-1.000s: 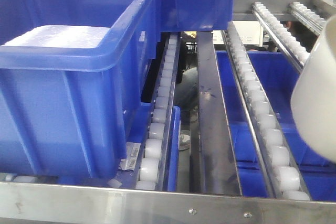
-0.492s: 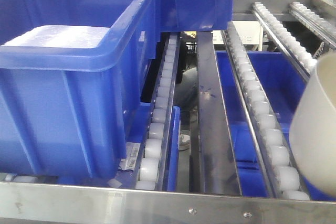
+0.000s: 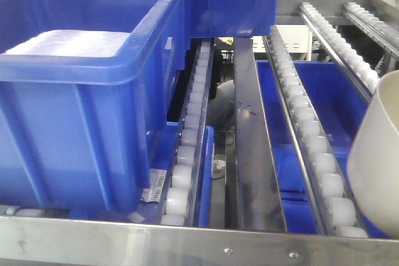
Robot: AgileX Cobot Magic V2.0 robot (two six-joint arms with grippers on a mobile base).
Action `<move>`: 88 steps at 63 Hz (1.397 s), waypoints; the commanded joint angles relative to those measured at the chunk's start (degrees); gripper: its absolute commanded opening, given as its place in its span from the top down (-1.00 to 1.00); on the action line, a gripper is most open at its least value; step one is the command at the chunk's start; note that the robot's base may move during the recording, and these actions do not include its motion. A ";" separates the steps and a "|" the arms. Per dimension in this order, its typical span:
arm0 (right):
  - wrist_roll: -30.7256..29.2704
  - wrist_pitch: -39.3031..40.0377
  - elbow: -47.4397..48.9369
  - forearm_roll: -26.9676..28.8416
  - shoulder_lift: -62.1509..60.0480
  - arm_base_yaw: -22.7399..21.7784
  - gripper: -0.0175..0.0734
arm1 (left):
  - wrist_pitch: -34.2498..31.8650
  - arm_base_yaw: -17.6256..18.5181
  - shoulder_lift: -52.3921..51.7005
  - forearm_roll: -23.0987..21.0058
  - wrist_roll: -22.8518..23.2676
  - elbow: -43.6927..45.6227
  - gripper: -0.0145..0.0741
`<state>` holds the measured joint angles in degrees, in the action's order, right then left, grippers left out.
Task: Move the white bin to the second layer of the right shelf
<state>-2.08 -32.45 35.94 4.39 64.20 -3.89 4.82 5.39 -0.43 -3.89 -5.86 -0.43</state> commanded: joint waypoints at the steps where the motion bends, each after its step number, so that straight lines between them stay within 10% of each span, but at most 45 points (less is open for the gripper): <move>1: -0.50 2.39 1.46 -0.31 -0.81 -0.26 0.41 | -4.82 0.48 -0.75 -0.35 0.15 -2.11 0.48; 33: -0.50 3.47 1.64 0.12 -0.92 -0.26 -0.07 | -4.82 0.48 -0.75 -0.35 0.15 -2.11 0.48; 62: -0.50 -0.97 1.64 2.25 -10.87 -0.26 -0.11 | -4.82 0.48 -0.75 -0.35 0.15 -2.11 0.48; 88: -0.50 4.56 -1.29 2.14 -30.84 -0.26 0.51 | -4.82 0.48 -0.75 -0.35 0.15 -2.11 0.48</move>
<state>-2.08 -35.21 34.88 6.30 37.18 -3.89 4.82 5.39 -0.43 -3.89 -5.86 -0.43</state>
